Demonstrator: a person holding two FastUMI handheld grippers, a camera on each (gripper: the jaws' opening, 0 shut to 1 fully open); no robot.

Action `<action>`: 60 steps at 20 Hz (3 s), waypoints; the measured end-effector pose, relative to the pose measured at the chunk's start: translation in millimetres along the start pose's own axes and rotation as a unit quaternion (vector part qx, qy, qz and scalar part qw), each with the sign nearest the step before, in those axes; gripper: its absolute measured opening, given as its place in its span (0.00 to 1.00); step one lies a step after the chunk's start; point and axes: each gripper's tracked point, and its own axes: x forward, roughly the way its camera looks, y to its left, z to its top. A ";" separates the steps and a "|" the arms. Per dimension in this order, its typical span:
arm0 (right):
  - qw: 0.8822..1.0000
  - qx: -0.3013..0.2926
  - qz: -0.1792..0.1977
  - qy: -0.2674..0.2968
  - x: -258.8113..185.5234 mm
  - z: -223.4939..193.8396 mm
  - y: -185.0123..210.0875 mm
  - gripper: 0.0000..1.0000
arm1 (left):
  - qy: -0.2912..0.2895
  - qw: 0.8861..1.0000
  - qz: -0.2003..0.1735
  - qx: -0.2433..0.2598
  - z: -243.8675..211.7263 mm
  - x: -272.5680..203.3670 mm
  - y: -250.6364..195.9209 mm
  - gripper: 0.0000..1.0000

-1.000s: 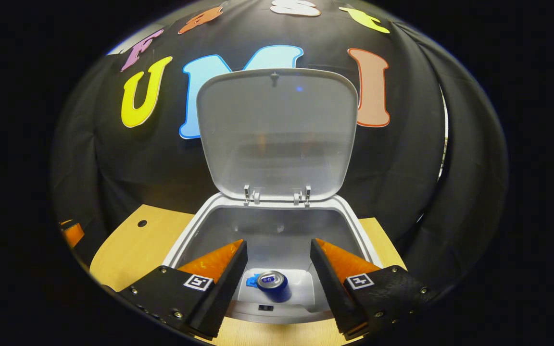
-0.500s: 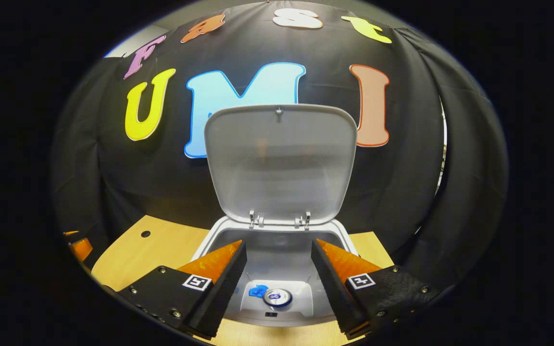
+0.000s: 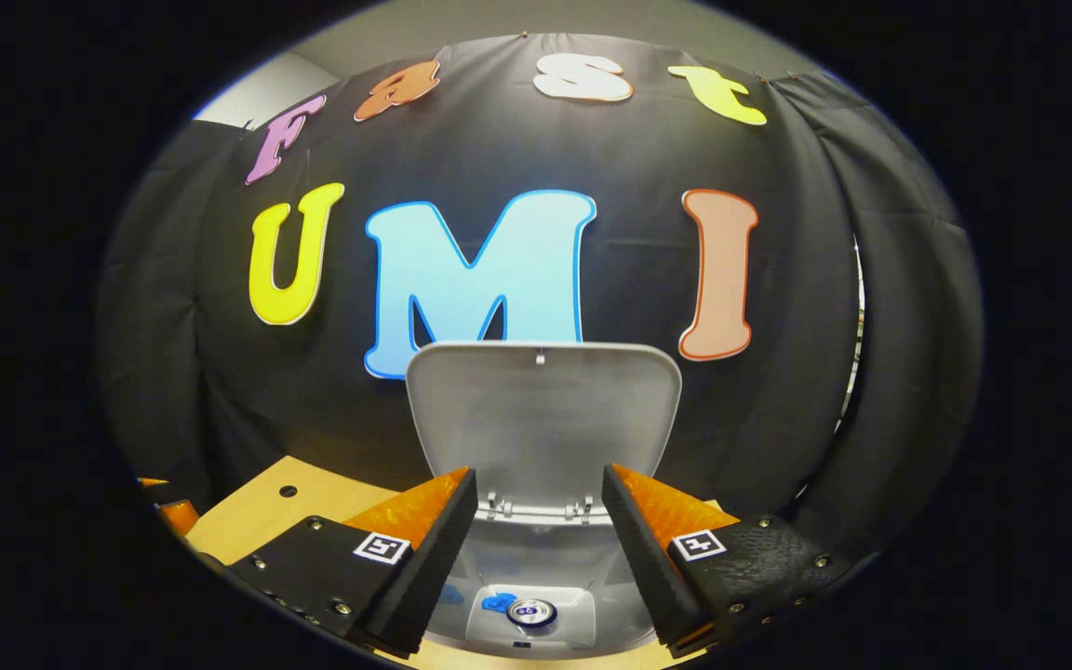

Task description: Press the lid of the desktop garbage bin to open it, pick up the crumpled paper on the desktop and throw it into the bin, then pick up the pop can on the desktop and drop it into the bin, and finally close the garbage bin lid.

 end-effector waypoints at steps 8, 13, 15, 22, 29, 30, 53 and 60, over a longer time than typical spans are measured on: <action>0.998 0.002 0.002 -0.065 4.5 77.7 0.5 0.87 | -0.005 1.000 0.005 0.012 3.8 -1.9 5.1 0.89; 0.996 -0.010 0.004 -0.086 18.3 102.5 2.7 0.87 | -0.004 1.000 0.007 0.011 3.0 -1.2 7.6 0.89; 0.996 -0.012 0.003 -0.087 27.2 107.4 1.4 0.87 | -0.005 1.000 0.011 0.012 2.7 -2.4 9.7 0.89; 0.999 -0.018 -0.009 -0.047 55.0 84.3 -6.5 0.87 | -0.002 1.000 0.024 0.010 0.6 -9.2 21.9 0.87; 0.999 -0.007 -0.006 -0.051 46.8 78.3 -5.6 0.87 | -0.003 1.000 0.024 0.018 -2.5 -12.9 16.6 0.87; 0.999 -0.004 -0.005 -0.052 44.0 76.0 -5.5 0.87 | -0.003 1.000 0.020 0.021 -3.1 -13.3 12.9 0.89; 0.999 0.001 0.034 0.010 -24.0 0.6 4.2 0.87 | -0.008 0.999 -0.033 0.029 -5.9 -30.0 -41.0 0.87; 0.997 0.005 0.039 0.060 -25.7 -49.5 9.2 0.87 | 0.000 0.999 -0.029 0.027 -15.0 -31.0 -40.9 0.87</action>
